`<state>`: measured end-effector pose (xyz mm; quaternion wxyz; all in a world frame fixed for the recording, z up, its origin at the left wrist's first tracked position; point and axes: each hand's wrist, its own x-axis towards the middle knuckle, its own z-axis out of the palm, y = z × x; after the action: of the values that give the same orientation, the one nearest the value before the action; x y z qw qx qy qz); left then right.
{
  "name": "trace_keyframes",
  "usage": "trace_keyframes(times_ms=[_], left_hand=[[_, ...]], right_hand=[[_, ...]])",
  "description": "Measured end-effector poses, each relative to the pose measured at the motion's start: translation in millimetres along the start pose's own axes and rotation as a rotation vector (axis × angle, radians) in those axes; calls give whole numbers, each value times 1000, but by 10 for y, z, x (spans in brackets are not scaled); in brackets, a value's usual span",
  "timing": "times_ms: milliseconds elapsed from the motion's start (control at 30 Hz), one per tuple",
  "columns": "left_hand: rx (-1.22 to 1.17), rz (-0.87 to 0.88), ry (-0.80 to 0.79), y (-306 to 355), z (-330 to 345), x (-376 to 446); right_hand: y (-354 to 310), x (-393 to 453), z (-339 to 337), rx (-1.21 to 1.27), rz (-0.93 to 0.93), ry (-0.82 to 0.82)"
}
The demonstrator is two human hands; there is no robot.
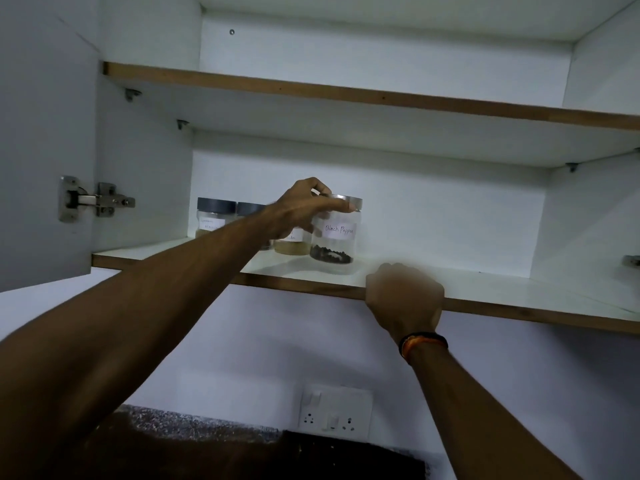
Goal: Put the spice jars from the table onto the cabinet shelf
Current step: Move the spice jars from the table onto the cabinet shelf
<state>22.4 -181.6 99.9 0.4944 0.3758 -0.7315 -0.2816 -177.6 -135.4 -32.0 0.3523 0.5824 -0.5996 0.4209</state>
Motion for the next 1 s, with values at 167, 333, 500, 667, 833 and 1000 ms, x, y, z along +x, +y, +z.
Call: trace_keyframes(times_ms=[167, 333, 500, 667, 833, 1000], left_hand=[[22, -4, -1, -181, 123, 176], [-8, -19, -2, -399, 182, 297], [171, 107, 82, -459, 202, 398], [526, 289, 16, -344, 85, 532], [625, 322, -45, -364, 2, 676], [659, 343, -44, -446, 47, 809]], right_hand=[[-3, 20, -12, -53, -5, -5], [15, 69, -12, -113, -29, -75], [34, 106, -28, -120, -55, -132], [23, 88, -46, -82, -73, -127], [24, 82, -17, -71, -50, -88], [25, 82, -16, -87, -31, -99]])
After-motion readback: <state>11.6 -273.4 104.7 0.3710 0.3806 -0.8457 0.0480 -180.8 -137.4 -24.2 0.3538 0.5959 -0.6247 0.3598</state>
